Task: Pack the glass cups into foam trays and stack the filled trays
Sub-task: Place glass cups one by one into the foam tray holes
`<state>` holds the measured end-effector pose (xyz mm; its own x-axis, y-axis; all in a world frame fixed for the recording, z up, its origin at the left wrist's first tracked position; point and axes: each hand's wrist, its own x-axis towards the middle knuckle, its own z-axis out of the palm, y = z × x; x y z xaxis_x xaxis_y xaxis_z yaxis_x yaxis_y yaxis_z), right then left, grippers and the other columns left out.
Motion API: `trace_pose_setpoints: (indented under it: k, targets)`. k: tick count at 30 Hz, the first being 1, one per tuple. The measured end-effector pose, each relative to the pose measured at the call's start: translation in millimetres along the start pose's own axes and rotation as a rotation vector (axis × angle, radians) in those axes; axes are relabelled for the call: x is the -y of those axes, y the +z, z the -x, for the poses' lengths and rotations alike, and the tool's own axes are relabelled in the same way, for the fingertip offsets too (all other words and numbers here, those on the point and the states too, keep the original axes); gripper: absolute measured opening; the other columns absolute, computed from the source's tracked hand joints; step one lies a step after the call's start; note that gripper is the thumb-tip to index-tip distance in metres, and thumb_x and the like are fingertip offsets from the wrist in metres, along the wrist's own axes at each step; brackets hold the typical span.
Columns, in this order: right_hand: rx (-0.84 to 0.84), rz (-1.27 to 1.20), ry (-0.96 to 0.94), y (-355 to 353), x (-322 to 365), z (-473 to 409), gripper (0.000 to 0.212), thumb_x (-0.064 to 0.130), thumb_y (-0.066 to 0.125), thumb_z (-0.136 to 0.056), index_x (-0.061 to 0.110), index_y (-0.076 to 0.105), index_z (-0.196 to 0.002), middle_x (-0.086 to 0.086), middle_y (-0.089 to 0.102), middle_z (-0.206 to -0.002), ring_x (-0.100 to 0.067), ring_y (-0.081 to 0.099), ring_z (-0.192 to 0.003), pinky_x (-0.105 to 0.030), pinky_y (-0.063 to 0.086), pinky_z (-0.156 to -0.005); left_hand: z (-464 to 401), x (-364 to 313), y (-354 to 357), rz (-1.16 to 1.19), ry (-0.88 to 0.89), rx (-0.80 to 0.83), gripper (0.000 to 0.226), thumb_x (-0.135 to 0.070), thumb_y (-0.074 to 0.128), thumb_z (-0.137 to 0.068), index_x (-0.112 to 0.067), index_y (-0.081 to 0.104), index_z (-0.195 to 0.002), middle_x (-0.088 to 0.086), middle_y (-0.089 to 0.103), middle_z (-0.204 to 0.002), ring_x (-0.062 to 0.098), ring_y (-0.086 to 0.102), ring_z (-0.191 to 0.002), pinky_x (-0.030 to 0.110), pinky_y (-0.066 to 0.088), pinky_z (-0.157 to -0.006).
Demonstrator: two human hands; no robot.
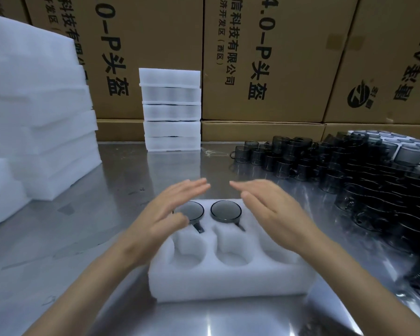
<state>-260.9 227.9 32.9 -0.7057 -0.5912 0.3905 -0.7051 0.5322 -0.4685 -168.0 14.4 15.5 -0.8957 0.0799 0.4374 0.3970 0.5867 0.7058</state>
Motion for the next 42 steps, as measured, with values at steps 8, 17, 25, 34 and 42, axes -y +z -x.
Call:
trace_pose_setpoints:
  k: [8, 17, 25, 34, 42]
  targets:
    - [0.261, 0.239, -0.061, 2, -12, -1, 0.039, 0.030, 0.037, -0.101, 0.037, 0.046, -0.138, 0.032, 0.033, -0.143, 0.007, 0.016, -0.137, -0.013, 0.011, -0.103, -6, -7, 9, -0.234, -0.072, 0.180, 0.049, -0.040, 0.038, -0.072, -0.043, 0.056, -0.117, -0.035, 0.047, -0.127, -0.015, 0.026, -0.132, 0.013, 0.019, -0.111]
    - [-0.272, -0.425, 0.277, 12, -65, -23, 0.021, 0.028, 0.049, -0.094, 0.037, 0.065, -0.102, 0.019, 0.068, -0.102, 0.002, 0.057, -0.105, -0.021, 0.040, -0.085, 4, 5, 13, 0.144, -0.132, -0.213, 0.039, -0.024, 0.053, -0.075, -0.034, 0.065, -0.111, -0.022, 0.057, -0.127, -0.007, 0.044, -0.124, 0.017, 0.033, -0.102]
    - [-0.437, -0.321, 0.637, 21, -140, -53, 0.045, 0.022, 0.045, -0.093, 0.019, 0.043, -0.139, 0.002, 0.049, -0.139, -0.021, 0.061, -0.089, -0.040, 0.048, -0.090, 0, 32, 17, 0.511, -0.458, -0.247, 0.041, -0.010, 0.061, -0.079, -0.034, 0.059, -0.114, -0.013, 0.065, -0.113, -0.003, 0.065, -0.087, 0.011, 0.049, -0.063]
    - [-0.440, -0.090, 0.760, 18, -181, -99, 0.053, 0.027, 0.045, -0.097, 0.016, 0.028, -0.146, -0.002, 0.032, -0.151, -0.023, 0.056, -0.093, -0.035, 0.045, -0.075, -4, 37, 15, 0.565, -0.514, -0.261, 0.051, -0.020, 0.057, -0.060, -0.032, 0.065, -0.108, 0.000, 0.072, -0.095, 0.013, 0.069, -0.085, 0.029, 0.050, -0.070]
    - [-0.500, -0.121, 0.748, 22, -189, -102, 0.024, 0.027, 0.050, -0.096, 0.022, 0.061, -0.116, 0.001, 0.065, -0.112, -0.018, 0.057, -0.089, -0.025, 0.037, -0.064, -4, 36, 15, 0.564, -0.517, -0.263, 0.046, -0.021, 0.057, -0.061, -0.032, 0.068, -0.104, 0.005, 0.071, -0.094, 0.018, 0.068, -0.087, 0.034, 0.051, -0.076]
